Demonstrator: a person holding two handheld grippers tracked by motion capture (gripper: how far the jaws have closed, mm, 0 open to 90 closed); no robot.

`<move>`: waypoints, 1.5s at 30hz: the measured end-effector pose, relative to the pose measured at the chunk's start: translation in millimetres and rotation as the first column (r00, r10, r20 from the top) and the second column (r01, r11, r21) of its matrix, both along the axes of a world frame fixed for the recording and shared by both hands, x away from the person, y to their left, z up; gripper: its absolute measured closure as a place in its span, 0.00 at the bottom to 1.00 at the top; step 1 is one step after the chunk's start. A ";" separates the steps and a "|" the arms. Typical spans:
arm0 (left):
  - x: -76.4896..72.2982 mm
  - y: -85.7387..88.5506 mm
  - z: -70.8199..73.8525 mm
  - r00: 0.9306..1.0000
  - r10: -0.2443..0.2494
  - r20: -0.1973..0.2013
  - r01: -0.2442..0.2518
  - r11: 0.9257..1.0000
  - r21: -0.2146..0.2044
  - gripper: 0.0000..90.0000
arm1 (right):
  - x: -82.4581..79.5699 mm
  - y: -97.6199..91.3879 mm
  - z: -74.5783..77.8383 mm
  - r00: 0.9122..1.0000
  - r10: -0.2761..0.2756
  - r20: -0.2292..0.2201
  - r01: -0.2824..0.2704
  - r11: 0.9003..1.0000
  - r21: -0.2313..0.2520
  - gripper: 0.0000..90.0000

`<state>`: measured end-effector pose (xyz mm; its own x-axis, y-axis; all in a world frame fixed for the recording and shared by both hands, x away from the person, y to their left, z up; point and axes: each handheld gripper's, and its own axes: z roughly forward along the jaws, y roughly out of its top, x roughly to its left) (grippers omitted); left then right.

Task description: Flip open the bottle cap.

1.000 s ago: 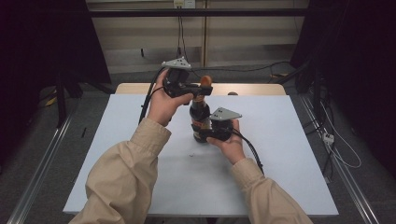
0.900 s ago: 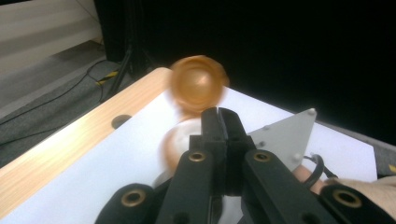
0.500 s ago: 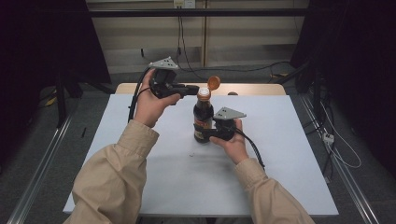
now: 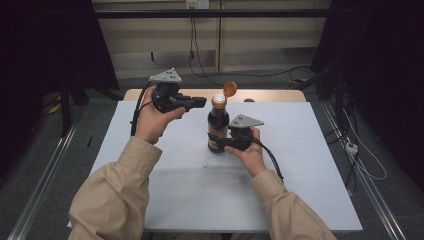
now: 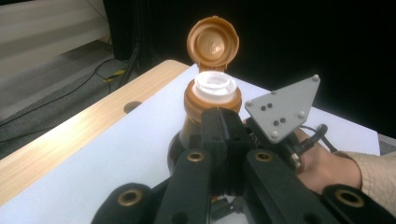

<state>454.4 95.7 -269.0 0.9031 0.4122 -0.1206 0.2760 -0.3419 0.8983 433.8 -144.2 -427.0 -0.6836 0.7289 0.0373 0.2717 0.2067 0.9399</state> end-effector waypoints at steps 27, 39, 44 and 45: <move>-9.4 8.6 -29.7 1.000 0.012 -0.007 -0.013 0.999 -0.036 0.52 | -3.8 -5.3 2.1 0.998 -0.018 -0.057 0.020 1.000 0.020 0.25; -11.9 15.2 -39.2 0.999 0.034 -0.008 -0.035 0.999 -0.036 0.33 | -8.3 -12.3 7.1 0.998 -0.023 -0.065 0.025 0.999 0.023 0.20; -12.7 17.9 -43.8 0.999 0.042 -0.023 -0.043 0.998 -0.040 0.25 | -10.6 -15.1 9.3 0.998 -0.011 -0.069 0.013 0.999 0.032 0.19; -12.9 18.6 -44.5 0.999 0.037 -0.026 -0.038 0.999 -0.036 0.24 | -11.2 -15.7 9.6 0.998 -0.010 -0.070 0.012 0.999 0.035 0.19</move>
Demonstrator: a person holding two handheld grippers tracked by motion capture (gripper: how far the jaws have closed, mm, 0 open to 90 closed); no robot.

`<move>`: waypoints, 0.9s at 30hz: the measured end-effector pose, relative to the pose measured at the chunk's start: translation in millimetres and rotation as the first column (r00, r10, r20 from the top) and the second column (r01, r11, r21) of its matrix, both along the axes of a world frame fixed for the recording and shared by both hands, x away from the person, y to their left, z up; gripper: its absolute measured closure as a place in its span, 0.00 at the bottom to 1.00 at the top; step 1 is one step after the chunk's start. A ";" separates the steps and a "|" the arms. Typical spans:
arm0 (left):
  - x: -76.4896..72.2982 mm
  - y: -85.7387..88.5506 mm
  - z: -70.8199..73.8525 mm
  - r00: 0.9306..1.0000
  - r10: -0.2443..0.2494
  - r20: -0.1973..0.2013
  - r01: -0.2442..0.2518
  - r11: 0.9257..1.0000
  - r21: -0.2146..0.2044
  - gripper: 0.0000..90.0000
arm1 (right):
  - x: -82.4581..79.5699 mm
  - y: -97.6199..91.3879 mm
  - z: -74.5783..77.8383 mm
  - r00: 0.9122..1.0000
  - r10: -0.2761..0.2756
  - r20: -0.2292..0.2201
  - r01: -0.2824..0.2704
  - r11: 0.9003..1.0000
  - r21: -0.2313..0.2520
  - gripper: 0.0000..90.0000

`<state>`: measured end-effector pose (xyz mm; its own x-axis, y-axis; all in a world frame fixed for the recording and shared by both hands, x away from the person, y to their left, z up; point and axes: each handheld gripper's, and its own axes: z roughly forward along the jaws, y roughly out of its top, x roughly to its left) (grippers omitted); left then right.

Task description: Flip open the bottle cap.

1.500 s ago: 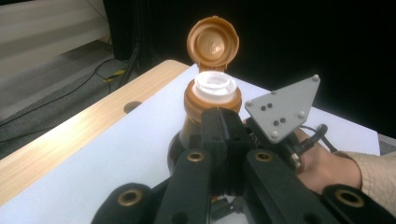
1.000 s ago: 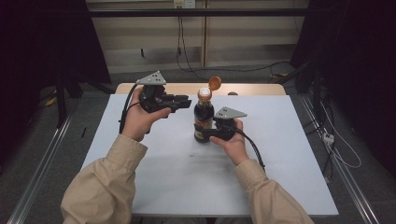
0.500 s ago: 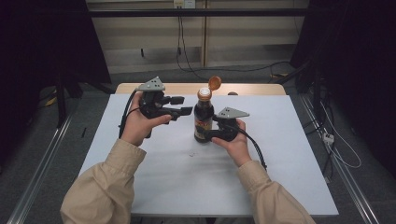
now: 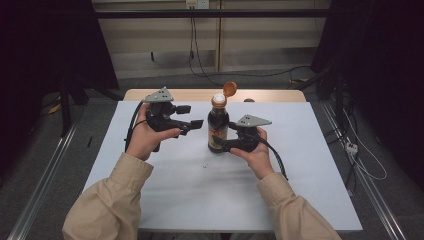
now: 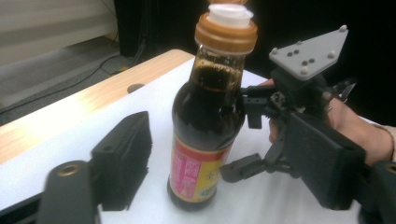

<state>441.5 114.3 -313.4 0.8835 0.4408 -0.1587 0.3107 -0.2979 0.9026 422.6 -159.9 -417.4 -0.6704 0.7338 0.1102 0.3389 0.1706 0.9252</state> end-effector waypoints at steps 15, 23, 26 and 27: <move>-7.2 10.9 -11.4 1.000 0.006 -0.024 -0.006 1.000 -0.030 0.12 | -9.5 -6.0 0.3 0.999 0.028 -0.020 -0.028 0.999 -0.018 0.15; -10.5 17.9 -16.5 1.000 0.005 -0.009 -0.005 0.999 -0.040 0.09 | -14.4 -10.0 2.8 0.999 0.033 -0.024 -0.033 0.999 -0.013 0.14; -12.2 19.5 -18.3 1.000 0.002 -0.003 -0.002 1.000 -0.031 0.08 | -15.7 -11.3 3.2 0.999 0.039 -0.032 -0.039 0.999 -0.010 0.14; -12.7 20.1 -18.7 1.000 0.003 0.001 -0.003 1.000 -0.027 0.08 | -16.3 -11.8 3.2 0.999 0.039 -0.036 -0.039 0.999 -0.009 0.14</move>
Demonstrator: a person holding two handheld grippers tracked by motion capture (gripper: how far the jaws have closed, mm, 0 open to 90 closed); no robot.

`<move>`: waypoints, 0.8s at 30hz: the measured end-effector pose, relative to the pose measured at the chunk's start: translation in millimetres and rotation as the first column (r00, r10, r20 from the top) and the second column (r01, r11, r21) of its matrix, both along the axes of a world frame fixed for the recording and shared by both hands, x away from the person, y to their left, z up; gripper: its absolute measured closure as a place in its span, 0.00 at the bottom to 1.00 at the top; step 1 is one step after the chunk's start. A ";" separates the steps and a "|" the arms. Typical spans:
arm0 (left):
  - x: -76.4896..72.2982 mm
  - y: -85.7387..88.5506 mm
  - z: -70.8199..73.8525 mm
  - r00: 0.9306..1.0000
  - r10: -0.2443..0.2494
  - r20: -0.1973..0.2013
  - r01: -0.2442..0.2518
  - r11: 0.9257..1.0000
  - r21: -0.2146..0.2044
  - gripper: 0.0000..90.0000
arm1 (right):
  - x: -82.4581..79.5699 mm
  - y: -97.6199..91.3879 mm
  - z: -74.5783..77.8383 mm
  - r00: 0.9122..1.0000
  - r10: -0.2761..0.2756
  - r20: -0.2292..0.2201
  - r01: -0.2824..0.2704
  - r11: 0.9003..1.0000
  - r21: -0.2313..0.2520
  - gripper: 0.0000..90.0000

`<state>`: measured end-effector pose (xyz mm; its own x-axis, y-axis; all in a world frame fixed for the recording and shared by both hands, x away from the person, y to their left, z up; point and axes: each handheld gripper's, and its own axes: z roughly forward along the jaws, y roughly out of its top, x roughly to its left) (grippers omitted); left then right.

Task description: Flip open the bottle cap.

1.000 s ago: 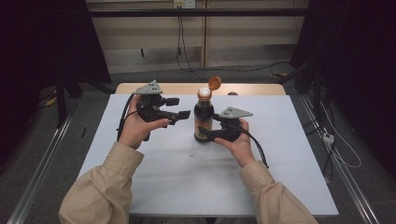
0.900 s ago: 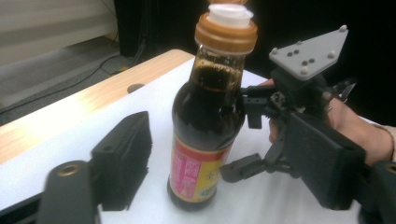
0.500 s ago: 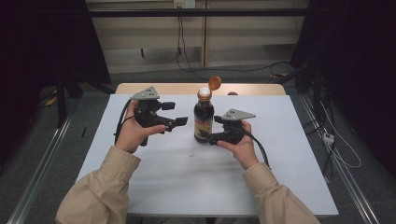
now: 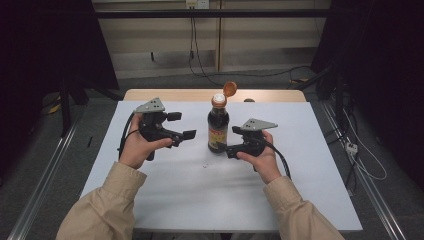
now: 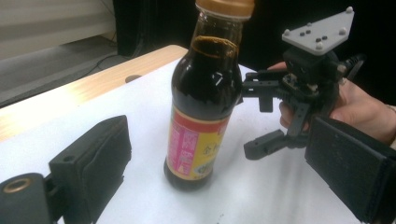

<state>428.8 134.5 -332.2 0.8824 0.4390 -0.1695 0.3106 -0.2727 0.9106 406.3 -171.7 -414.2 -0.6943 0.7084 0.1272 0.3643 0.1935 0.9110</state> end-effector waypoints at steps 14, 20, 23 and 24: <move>-4.6 3.7 -7.8 1.000 -0.011 0.012 0.011 1.000 0.012 0.05 | -9.9 -5.8 2.6 1.000 0.026 0.001 -0.026 1.000 0.005 0.13; -7.2 7.6 -10.2 1.000 -0.010 0.011 0.010 1.000 0.012 0.05 | -12.1 -8.5 2.9 1.000 0.027 -0.001 -0.027 1.000 0.006 0.12; -9.0 9.5 -12.7 1.000 -0.011 0.007 0.011 1.000 0.017 0.05 | -12.9 -10.5 1.9 1.000 0.026 -0.006 -0.026 1.000 0.010 0.12; -9.5 10.5 -13.8 1.000 -0.011 0.007 0.011 1.000 0.014 0.05 | -13.1 -11.0 1.7 1.000 0.026 -0.009 -0.026 1.000 0.011 0.12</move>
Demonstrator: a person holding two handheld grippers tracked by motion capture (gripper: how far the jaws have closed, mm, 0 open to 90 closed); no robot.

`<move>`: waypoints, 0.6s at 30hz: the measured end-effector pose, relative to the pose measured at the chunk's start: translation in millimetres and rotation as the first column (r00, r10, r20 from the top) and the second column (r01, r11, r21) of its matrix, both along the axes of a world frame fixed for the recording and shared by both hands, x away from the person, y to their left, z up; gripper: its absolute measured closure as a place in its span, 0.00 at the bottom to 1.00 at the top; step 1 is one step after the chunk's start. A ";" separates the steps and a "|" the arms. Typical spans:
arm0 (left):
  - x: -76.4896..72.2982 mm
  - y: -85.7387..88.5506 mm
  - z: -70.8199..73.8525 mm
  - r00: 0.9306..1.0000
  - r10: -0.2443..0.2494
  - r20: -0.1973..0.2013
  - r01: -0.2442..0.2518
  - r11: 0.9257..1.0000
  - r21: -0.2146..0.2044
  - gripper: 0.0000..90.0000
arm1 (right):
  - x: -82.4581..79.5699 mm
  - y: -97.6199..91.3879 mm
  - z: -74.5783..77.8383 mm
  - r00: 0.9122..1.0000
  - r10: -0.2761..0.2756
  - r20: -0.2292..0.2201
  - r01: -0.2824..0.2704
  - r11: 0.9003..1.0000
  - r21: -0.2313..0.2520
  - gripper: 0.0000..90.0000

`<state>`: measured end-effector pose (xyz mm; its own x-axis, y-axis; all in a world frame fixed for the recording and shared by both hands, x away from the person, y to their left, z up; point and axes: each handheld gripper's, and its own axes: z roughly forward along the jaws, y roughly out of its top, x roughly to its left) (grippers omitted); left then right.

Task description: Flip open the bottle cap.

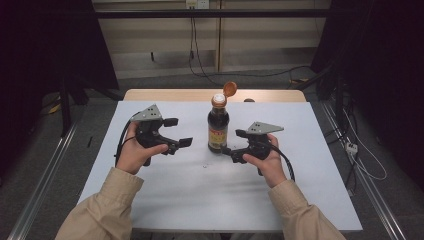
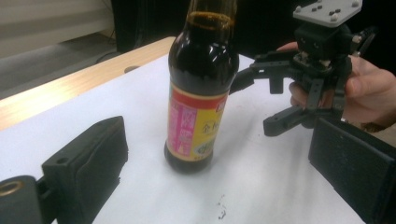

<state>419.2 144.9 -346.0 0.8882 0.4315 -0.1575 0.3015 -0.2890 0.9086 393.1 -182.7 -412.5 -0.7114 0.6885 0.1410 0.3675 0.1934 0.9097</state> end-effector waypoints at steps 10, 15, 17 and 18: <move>-4.4 11.5 -10.7 1.000 0.010 0.000 -0.010 1.000 -0.001 0.05 | -3.5 -3.9 0.8 1.000 0.006 -0.003 -0.006 1.000 -0.001 0.12; -8.4 18.0 -15.7 1.000 0.011 0.007 -0.011 1.000 0.011 0.05 | -7.4 -7.2 -2.4 1.000 0.009 -0.011 -0.009 1.000 -0.008 0.12; -9.8 20.4 -18.2 1.000 0.015 0.006 -0.015 1.000 0.013 0.05 | -9.7 -8.5 -3.2 1.000 0.010 -0.016 -0.010 1.000 -0.009 0.12; -10.9 21.4 -19.7 1.000 0.018 0.001 -0.018 1.000 0.009 0.05 | -10.8 -9.4 -3.4 1.000 0.011 -0.013 -0.011 1.000 -0.015 0.12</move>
<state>408.4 166.4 -365.7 0.8805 0.4487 -0.1530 0.3060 -0.2914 0.9063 382.3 -192.1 -415.9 -0.7169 0.6830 0.1399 0.3768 0.2108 0.9020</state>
